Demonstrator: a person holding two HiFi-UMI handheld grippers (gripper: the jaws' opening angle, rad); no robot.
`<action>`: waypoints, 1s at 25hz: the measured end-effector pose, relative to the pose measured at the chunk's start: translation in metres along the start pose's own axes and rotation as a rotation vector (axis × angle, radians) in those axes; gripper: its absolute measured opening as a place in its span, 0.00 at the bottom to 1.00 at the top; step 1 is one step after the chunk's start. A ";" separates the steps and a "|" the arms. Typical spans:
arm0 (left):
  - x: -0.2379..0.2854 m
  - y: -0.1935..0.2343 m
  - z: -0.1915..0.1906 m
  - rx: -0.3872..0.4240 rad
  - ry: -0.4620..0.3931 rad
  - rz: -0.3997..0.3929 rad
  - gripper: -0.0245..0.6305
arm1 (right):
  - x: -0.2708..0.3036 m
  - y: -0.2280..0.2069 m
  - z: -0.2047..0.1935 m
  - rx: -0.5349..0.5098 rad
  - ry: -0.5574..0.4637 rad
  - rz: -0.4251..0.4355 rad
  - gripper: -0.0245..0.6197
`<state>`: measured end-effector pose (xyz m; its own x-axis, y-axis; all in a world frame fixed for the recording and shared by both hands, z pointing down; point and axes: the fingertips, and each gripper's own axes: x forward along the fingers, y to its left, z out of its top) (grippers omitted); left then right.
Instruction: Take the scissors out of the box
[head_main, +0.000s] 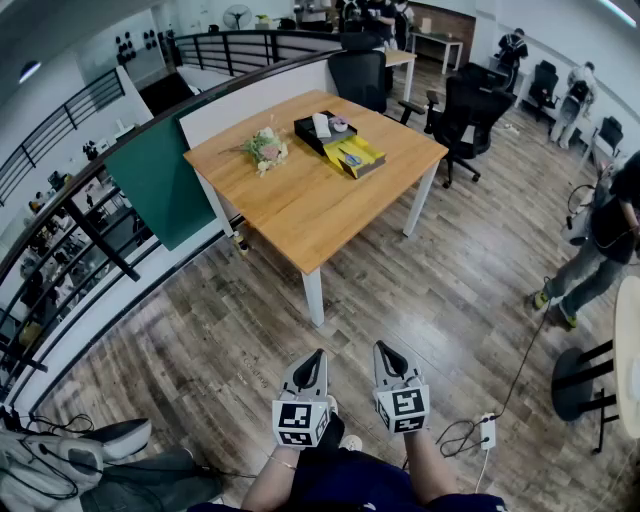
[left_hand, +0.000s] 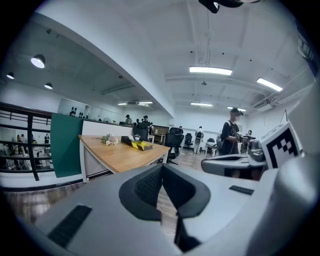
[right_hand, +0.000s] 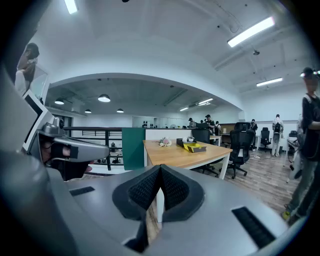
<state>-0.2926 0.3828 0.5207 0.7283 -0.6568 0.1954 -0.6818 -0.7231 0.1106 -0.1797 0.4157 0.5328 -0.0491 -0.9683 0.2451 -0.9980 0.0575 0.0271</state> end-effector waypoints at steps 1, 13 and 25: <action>-0.001 -0.002 0.001 0.004 -0.003 0.000 0.04 | -0.004 0.000 -0.001 0.003 0.002 -0.003 0.05; 0.012 -0.006 -0.002 -0.010 0.015 -0.063 0.06 | -0.002 -0.017 -0.012 0.123 0.006 -0.012 0.24; 0.076 0.022 0.005 -0.028 0.030 -0.154 0.63 | 0.049 -0.041 0.002 0.099 0.014 -0.011 0.64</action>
<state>-0.2523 0.3158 0.5334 0.8225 -0.5313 0.2030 -0.5638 -0.8086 0.1682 -0.1410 0.3656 0.5422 -0.0380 -0.9651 0.2590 -0.9976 0.0215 -0.0663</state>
